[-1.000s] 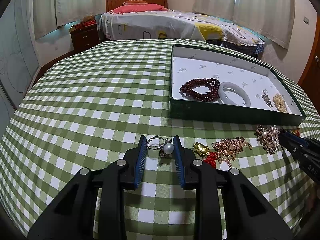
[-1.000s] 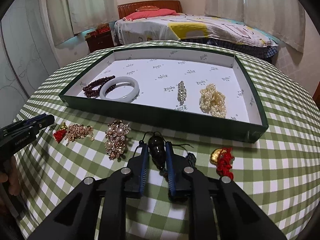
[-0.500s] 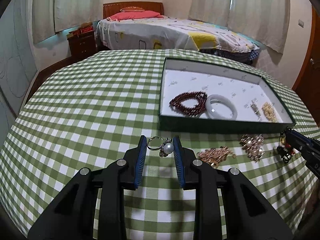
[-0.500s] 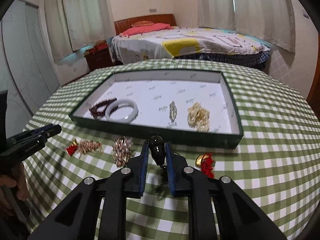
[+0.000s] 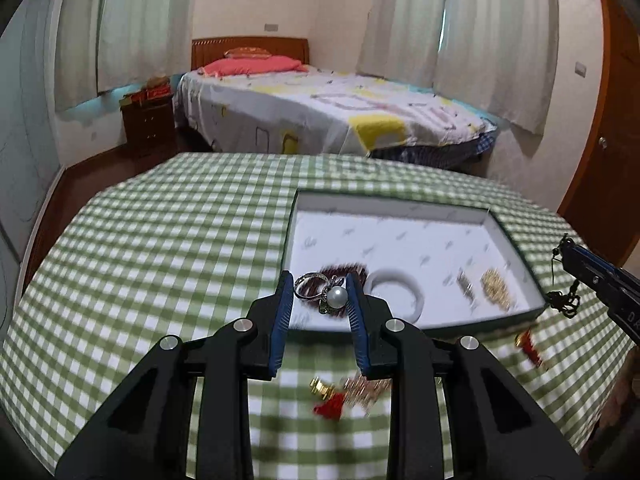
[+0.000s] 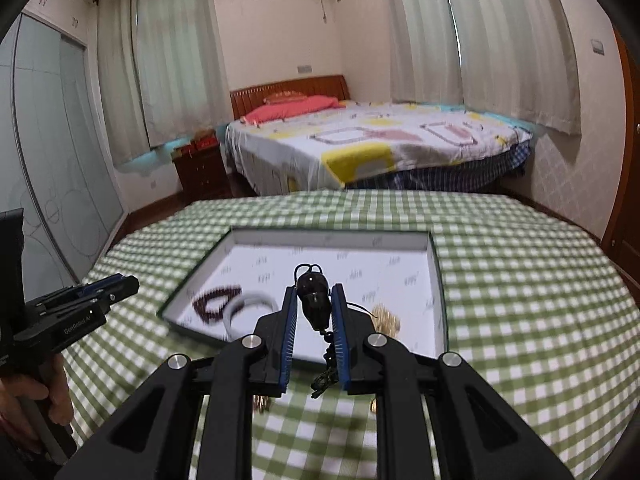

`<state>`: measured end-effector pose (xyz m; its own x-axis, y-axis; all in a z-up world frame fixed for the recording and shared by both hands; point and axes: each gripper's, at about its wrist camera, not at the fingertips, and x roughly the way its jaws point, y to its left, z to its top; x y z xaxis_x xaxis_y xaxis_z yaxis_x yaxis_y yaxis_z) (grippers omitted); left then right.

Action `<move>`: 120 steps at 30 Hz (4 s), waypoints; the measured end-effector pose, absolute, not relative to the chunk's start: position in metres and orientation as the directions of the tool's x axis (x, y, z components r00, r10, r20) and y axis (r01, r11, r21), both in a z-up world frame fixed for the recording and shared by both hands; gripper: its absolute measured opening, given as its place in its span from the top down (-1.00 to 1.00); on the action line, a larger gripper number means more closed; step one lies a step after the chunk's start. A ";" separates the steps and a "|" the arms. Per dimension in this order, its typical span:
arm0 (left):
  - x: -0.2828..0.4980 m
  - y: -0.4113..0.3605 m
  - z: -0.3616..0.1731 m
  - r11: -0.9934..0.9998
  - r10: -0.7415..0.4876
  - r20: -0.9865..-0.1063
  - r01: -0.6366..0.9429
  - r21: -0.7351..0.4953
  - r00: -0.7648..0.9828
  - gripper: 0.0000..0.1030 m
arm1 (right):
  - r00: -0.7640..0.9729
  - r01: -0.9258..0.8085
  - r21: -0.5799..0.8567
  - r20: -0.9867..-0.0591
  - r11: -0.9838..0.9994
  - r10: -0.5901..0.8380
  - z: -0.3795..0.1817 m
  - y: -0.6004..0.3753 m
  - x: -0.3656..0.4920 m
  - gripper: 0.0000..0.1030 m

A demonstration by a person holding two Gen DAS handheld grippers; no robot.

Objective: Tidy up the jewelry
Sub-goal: 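Carry the ring and pendant into the green box and open both tools, then lift both open tools out of the box back toward the red tassels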

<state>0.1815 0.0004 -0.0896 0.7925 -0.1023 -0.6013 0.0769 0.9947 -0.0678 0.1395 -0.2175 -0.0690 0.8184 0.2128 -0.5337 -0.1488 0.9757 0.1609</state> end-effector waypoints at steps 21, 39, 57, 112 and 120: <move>0.295 -0.053 -0.091 0.990 -0.127 -0.587 0.142 -0.020 0.800 0.48 | 0.851 -0.095 0.152 -0.500 0.984 0.160 -0.073 -0.246 0.228 0.65; 0.366 -0.052 -0.174 0.993 -0.066 -0.810 0.121 0.007 0.583 0.48 | 0.665 -0.048 0.147 -0.733 0.988 0.142 -0.152 -0.255 0.280 0.65; 0.371 -0.060 -0.173 0.992 -0.058 -0.820 0.127 0.018 0.569 0.02 | 0.633 -0.034 0.172 -0.759 0.984 0.155 -0.158 -0.261 0.285 0.60; 0.155 0.013 -0.155 0.999 -0.035 -0.702 -0.002 -0.051 0.712 -0.32 | 0.713 -0.001 0.134 -0.695 0.991 0.095 -0.150 -0.250 0.122 0.25; 0.148 0.012 -0.171 0.999 -0.034 -0.728 0.002 -0.044 0.685 -0.27 | 0.699 -0.005 0.136 -0.708 0.991 0.100 -0.161 -0.248 0.115 0.25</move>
<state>0.1479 0.0117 -0.1711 0.6851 -0.0335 -0.7277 0.0022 0.9990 -0.0439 0.1150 -0.2480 -0.1608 0.6992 0.1005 -0.7078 -0.0048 0.9907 0.1359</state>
